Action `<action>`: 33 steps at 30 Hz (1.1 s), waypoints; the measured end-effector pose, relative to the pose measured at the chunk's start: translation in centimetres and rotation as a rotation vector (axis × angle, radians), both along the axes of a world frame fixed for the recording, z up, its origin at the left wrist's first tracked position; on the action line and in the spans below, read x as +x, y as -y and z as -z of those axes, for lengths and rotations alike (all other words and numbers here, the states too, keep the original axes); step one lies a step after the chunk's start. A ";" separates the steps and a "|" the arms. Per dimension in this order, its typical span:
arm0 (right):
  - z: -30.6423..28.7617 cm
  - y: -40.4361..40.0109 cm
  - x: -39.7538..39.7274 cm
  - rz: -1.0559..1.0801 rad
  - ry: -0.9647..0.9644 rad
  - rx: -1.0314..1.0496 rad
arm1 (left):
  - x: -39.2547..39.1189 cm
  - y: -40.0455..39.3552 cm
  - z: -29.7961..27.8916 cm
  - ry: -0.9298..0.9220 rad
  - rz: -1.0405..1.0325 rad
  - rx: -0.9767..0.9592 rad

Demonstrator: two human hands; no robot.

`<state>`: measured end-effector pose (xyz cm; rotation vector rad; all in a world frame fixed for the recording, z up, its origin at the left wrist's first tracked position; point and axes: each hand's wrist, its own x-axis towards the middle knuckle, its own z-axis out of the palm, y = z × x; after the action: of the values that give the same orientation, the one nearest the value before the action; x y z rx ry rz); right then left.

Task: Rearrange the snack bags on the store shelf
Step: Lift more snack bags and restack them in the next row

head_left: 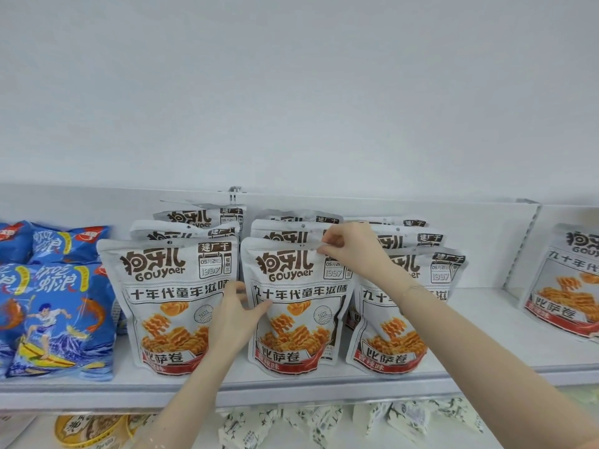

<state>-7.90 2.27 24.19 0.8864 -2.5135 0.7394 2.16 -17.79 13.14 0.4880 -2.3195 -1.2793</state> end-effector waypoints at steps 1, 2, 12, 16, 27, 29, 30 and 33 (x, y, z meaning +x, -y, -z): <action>-0.4 -0.3 0.1 -0.025 0.013 -0.022 | 0.4 0.0 -0.5 0.002 -0.010 -0.024; -1.1 -0.6 0.1 -0.039 0.020 -0.071 | 1.0 -0.1 -1.2 -0.012 -0.029 -0.057; -4.5 0.1 -8.0 0.262 0.060 0.496 | 1.4 -0.2 -13.3 -0.396 -0.061 -0.197; -3.9 1.3 -9.0 0.162 0.094 0.473 | -0.9 0.5 -13.5 -0.286 0.024 -0.255; -13.3 -2.1 -5.5 -0.048 -0.037 -0.586 | -3.8 3.0 -15.6 -0.249 0.100 -0.086; -14.6 -2.9 -5.0 -0.062 -0.034 -0.704 | -4.7 3.0 -16.6 -0.263 0.194 -0.031; -15.0 -3.2 -4.7 -0.065 -0.044 -0.741 | -4.9 2.8 -17.0 -0.285 0.227 -0.007; -15.7 -3.5 -4.1 -0.086 -0.068 -0.826 | -5.9 2.5 -18.0 -0.397 0.241 0.064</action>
<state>-12.04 5.77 39.88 0.6817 -1.8225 1.5693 -3.78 -20.26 31.14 -0.0330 -2.0479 -1.4149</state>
